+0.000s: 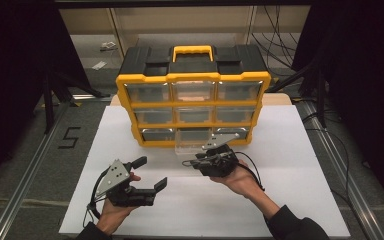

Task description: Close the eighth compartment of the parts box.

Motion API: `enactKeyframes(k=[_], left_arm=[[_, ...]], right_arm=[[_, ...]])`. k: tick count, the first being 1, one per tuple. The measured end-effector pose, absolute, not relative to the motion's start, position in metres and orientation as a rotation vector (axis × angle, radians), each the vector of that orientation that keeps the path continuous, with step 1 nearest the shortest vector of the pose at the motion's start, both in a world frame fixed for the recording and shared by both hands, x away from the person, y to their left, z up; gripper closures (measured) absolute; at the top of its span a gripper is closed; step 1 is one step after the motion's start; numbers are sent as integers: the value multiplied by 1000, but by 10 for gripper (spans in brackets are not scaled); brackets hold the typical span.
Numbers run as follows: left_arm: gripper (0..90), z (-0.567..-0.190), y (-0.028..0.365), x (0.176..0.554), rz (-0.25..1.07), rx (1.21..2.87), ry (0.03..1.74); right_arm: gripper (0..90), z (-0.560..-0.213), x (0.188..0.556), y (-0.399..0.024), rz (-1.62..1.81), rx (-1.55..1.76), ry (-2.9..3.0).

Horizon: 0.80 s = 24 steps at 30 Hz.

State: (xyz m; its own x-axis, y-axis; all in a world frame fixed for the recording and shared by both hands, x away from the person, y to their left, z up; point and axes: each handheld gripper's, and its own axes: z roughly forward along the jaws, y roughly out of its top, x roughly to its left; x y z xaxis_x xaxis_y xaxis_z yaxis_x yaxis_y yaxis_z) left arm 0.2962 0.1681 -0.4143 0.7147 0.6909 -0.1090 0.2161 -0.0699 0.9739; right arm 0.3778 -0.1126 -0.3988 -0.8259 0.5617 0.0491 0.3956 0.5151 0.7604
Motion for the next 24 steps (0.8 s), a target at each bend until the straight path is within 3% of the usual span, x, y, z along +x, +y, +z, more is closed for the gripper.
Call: enactKeyframes(k=[10, 24], left_arm=[[68, -414, 168, 296, 458, 1633, 742], [68, -415, 168, 296, 459, 1637, 744]], right_arm=[[894, -405, 380, -111, 1125, 804, 2528], [900, -411, 388, -110, 1062, 795, 2501]])
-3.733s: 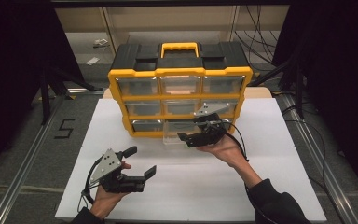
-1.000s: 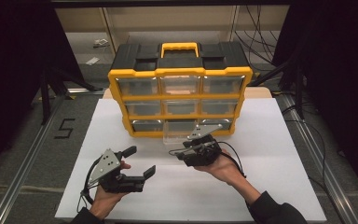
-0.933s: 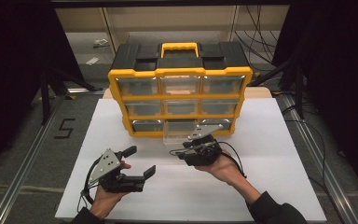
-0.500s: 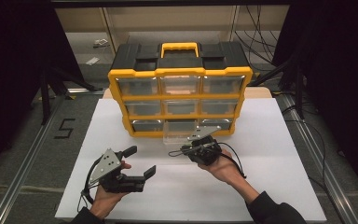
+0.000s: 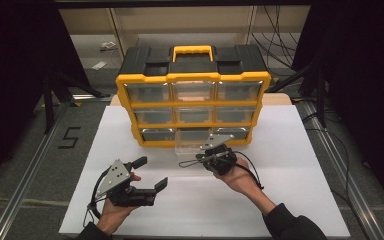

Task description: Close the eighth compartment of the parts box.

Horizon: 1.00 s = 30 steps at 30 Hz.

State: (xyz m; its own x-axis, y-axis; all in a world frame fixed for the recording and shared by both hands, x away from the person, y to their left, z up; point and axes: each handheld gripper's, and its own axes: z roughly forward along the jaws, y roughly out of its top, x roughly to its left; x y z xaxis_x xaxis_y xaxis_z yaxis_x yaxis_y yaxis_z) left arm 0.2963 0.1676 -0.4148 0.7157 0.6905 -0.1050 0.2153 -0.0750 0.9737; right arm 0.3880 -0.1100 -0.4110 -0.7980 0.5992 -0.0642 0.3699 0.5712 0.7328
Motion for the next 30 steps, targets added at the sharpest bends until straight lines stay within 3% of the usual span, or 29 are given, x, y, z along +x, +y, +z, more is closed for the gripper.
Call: enactKeyframes(k=[30], left_arm=[[68, -415, 168, 297, 462, 1637, 746]], right_arm=[[900, -412, 398, -107, 1015, 785, 2484]])
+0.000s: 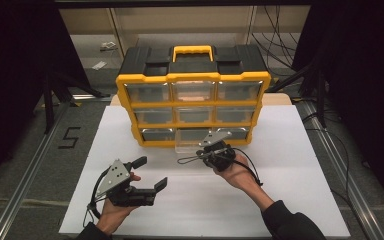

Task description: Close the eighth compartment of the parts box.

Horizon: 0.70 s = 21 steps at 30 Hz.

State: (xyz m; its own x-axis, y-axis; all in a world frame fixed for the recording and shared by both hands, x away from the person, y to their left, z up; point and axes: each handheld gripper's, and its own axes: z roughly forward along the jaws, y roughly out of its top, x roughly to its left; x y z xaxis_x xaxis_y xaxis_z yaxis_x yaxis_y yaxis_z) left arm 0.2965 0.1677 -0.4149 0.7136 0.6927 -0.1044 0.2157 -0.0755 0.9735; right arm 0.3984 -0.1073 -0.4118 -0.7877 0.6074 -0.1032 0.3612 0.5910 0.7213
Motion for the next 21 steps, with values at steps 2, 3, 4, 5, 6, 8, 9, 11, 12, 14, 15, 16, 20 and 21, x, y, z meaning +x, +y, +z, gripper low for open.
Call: enactKeyframes(k=[2, 3, 4, 5, 6, 8, 9, 11, 12, 14, 15, 16, 20, 21], left_arm=[[68, -415, 168, 297, 461, 1635, 747], [68, -415, 168, 297, 461, 1636, 746], [68, -415, 168, 297, 461, 1638, 746], [68, -415, 168, 297, 461, 1636, 746], [68, -415, 168, 297, 461, 1635, 746], [68, -415, 168, 297, 462, 1636, 746], [68, -415, 168, 297, 462, 1637, 746], [68, -415, 168, 297, 461, 1635, 746], [68, -415, 167, 297, 461, 1636, 746], [68, -415, 167, 297, 460, 1639, 746], [68, -415, 167, 297, 460, 1637, 746], [68, -415, 167, 297, 461, 1636, 747], [68, -415, 167, 297, 460, 1637, 748], [68, -415, 167, 297, 460, 1637, 747]], right_arm=[[900, -412, 399, -107, 1013, 788, 2483], [900, -412, 399, -107, 1012, 787, 2482], [900, -412, 399, -107, 1012, 786, 2483], [900, -412, 400, -107, 1012, 787, 2484], [900, -412, 400, -107, 1014, 789, 2483], [900, -412, 401, -107, 1014, 789, 2482], [900, -412, 401, -107, 1017, 791, 2478], [900, -412, 402, -107, 1016, 791, 2477], [900, -412, 402, -107, 1011, 791, 2478], [900, -412, 402, -107, 1007, 787, 2476], [900, -412, 403, -107, 1007, 787, 2474], [900, -412, 403, -107, 1007, 789, 2473], [900, -412, 406, -107, 1009, 796, 2463], [900, -413, 406, -107, 1011, 799, 2459]])
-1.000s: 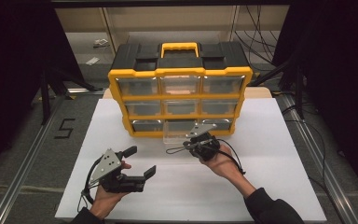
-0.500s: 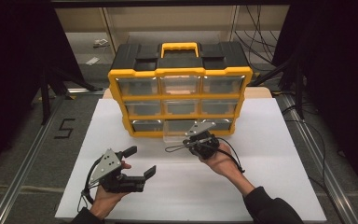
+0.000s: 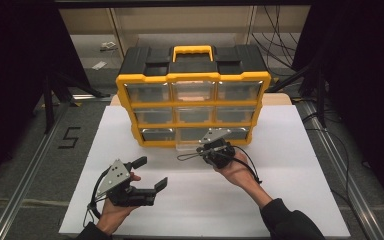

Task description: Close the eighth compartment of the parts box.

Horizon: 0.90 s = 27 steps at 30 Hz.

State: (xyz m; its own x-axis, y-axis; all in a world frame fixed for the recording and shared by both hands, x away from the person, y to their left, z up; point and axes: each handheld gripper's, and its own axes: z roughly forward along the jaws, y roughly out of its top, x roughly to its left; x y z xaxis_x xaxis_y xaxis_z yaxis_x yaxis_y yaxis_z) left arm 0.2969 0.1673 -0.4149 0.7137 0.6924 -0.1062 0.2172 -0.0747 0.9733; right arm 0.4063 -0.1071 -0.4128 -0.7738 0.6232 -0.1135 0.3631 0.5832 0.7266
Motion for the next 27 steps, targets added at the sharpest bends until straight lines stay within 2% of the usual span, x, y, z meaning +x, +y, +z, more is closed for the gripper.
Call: enactKeyframes(k=[27], left_arm=[[68, -416, 167, 297, 460, 1643, 750]], right_arm=[[900, -415, 419, -104, 995, 808, 2418]])
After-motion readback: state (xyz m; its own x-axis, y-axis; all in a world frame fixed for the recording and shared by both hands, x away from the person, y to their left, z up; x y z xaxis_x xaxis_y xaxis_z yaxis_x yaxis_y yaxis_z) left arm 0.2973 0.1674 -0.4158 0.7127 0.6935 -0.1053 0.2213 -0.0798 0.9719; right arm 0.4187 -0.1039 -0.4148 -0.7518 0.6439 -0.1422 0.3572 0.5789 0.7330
